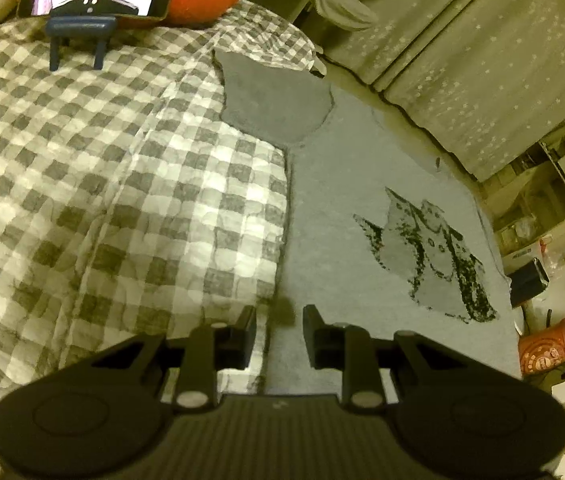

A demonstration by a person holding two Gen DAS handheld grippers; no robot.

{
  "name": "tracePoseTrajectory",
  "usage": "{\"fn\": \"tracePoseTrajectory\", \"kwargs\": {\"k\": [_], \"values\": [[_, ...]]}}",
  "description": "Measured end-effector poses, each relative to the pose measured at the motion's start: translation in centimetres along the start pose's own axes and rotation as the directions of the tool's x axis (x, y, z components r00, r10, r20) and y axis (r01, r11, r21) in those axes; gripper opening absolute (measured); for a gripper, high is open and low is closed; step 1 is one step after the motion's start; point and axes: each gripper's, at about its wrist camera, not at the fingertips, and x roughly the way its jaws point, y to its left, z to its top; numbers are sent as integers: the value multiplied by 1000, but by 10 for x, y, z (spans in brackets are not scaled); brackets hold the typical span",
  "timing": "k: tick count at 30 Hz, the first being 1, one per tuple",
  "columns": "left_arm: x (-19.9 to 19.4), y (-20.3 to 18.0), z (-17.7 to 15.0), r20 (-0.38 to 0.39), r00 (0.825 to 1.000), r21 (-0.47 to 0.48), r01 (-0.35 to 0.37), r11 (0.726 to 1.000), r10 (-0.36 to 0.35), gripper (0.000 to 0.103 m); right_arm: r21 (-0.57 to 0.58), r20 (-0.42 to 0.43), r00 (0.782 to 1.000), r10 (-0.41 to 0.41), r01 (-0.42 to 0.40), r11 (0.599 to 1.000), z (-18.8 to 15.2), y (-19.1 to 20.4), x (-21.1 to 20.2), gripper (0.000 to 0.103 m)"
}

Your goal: Fold clothes

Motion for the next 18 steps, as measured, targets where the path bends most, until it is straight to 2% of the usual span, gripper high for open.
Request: {"fn": "tracePoseTrajectory", "kwargs": {"k": [2, 7, 12, 13, 18], "values": [[0, 0, -1, 4, 1000, 5, -9, 1000, 9, 24, -16, 33, 999, 16, -15, 1000, 4, 4, -7, 6], [3, -3, -2, 3, 999, 26, -43, 999, 43, 24, -79, -46, 996, -73, 69, 995, -7, 5, 12, 6], [7, -9, -5, 2, 997, 75, -75, 994, 75, 24, -140, -73, 987, -144, 133, 981, -13, 1, 21, 8], [8, -10, -6, 2, 997, 85, -83, 993, 83, 24, -154, -73, 987, -144, 131, 979, -14, 3, 20, 13], [10, -15, -9, 5, 994, 126, -113, 986, 114, 24, -220, -89, 992, -88, 66, 973, -22, 14, 1, 13]]}}
